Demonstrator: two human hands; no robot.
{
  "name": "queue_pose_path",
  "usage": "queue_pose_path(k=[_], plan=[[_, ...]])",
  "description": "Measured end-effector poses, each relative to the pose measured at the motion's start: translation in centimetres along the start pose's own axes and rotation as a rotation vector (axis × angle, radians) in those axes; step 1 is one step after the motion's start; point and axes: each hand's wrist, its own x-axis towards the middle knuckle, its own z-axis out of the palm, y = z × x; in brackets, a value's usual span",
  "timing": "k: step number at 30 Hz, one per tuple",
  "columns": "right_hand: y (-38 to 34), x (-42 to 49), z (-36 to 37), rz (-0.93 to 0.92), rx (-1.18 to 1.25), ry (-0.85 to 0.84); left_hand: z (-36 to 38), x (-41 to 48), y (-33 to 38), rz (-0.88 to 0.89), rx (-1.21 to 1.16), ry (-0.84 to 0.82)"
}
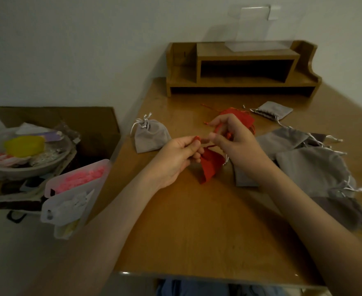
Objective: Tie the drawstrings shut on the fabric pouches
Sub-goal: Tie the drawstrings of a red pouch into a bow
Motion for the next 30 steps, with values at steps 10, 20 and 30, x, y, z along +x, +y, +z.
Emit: queue_pose_path(k=[10,20,30], plan=[[0.2,0.1,-1.3,0.006,-0.342,-0.258,-0.1,-0.1,0.9,-0.021,-0.125,0.065],[0.2,0.1,-1.8,-0.024,-0.594,-0.416,-0.4,0.0,0.4,-0.073,-0.024,0.018],[0.0,-0.3,-0.9,0.118,-0.241,-0.454,-0.6,0.1,0.7,0.004,-0.147,0.071]])
